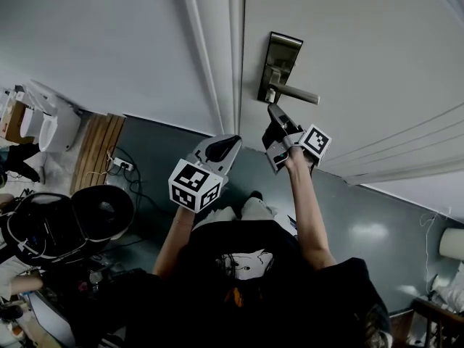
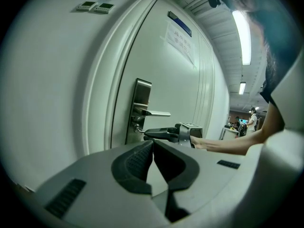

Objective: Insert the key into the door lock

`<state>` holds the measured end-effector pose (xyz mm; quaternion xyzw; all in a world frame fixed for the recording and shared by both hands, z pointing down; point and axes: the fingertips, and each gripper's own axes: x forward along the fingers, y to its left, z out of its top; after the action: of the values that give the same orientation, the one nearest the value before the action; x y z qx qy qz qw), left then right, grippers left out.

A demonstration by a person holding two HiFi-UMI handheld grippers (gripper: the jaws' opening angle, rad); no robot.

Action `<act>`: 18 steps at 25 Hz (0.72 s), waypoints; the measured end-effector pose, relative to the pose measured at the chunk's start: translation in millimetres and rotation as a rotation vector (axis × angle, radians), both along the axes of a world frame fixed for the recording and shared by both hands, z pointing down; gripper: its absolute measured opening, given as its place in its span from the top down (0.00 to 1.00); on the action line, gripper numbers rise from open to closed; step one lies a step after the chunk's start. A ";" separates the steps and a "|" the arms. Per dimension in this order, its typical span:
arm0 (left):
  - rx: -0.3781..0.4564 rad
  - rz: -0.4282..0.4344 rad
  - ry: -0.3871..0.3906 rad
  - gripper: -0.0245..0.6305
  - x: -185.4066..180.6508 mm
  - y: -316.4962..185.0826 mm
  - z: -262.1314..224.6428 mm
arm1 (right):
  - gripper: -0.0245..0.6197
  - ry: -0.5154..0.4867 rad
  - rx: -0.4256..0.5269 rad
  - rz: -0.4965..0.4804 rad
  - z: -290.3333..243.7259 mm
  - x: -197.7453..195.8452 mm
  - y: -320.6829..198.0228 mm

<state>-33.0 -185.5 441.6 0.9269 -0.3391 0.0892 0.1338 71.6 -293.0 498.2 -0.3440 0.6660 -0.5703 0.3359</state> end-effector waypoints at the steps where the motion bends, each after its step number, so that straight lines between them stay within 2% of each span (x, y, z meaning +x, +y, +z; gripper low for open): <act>1: -0.002 0.000 0.001 0.94 3.4 -2.0 -0.2 | 0.89 0.020 0.003 -0.011 -0.7 -0.4 5.0; 10: -0.022 -0.029 -0.001 0.94 26.0 -21.7 3.8 | 0.89 0.230 0.067 -0.147 -11.9 1.5 43.6; 15: -0.036 -0.050 -0.014 0.94 38.4 -24.1 13.3 | 0.89 0.285 0.084 -0.194 -12.7 11.4 57.1; 18: -0.046 -0.050 -0.017 0.94 43.3 -19.0 13.0 | 0.90 0.283 0.080 -0.204 -17.0 14.0 67.9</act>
<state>10.3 -204.4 454.6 0.9140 -0.3612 0.1014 0.1544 85.6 -225.2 481.2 -0.3378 0.7603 -0.5203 0.1928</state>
